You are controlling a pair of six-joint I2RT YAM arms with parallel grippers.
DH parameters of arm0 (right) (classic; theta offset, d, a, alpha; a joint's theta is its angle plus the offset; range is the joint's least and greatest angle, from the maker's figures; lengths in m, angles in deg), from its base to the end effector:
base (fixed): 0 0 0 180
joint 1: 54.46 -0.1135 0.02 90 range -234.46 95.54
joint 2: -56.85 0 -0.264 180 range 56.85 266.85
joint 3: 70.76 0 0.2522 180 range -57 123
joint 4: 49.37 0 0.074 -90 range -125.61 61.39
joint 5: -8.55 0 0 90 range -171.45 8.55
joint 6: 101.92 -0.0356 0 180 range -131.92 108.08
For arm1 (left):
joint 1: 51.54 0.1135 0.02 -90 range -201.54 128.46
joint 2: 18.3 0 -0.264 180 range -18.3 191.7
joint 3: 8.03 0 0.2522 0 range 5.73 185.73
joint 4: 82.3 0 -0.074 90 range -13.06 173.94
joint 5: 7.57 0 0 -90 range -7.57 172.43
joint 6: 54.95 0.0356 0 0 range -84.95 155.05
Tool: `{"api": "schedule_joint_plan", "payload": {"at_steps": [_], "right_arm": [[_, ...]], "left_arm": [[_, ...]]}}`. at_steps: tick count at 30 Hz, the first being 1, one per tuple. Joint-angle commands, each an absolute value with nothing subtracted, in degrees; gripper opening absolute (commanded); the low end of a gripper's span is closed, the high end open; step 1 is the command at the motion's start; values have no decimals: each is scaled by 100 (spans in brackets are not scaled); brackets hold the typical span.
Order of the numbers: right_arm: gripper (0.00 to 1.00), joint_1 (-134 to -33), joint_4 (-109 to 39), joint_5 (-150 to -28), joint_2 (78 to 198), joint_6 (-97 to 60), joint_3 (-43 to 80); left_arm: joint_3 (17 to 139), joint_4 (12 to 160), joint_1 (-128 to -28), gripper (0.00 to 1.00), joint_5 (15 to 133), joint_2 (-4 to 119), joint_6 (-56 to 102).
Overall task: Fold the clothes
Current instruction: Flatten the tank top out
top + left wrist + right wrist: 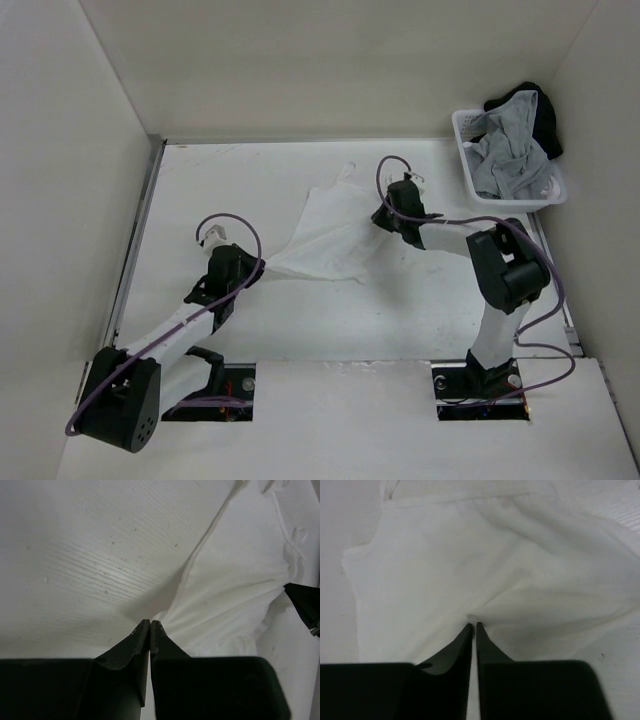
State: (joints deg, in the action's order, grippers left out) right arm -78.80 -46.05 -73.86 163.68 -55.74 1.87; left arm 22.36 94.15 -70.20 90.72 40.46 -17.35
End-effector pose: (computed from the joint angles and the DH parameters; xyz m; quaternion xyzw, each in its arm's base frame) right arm 0.3588 0.1572 0.1579 0.1803 0.8771 0.1980 0.3987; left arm 0.1890 -0.0584 0.1616 -0.2866 0.8243 -0.2299 0.4307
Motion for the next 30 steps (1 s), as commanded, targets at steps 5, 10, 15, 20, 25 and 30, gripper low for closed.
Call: {"api": "schedule_joint_plan", "payload": {"at_steps": [5, 10, 15, 20, 25, 30], "right_arm": [[54, -7973, -4325, -6458, 15521, -4963, -169], [54, -7973, -4291, -6598, 15572, -5244, -567], [43, -7973, -4097, -6853, 16047, -5323, -111], [3, -8112, -4693, -6468, 15462, -5253, -284], [7, -8841, -4259, -6106, 13055, -4577, -1050], [7, -9484, -2790, -5931, 11541, -4681, -1252]], "left_arm": [[2568, 9738, -6864, 1, 8832, 4172, -1751], [2542, 9975, -6864, 1, 8718, 4410, -1768], [2516, 10090, -6864, 1, 8639, 4498, -1760], [2542, 10090, -6820, 1, 8630, 4445, -1742], [2603, 10099, -6469, 1, 8656, 4419, -1812], [2683, 10388, -6292, 1, 8700, 4647, -2093]]}}
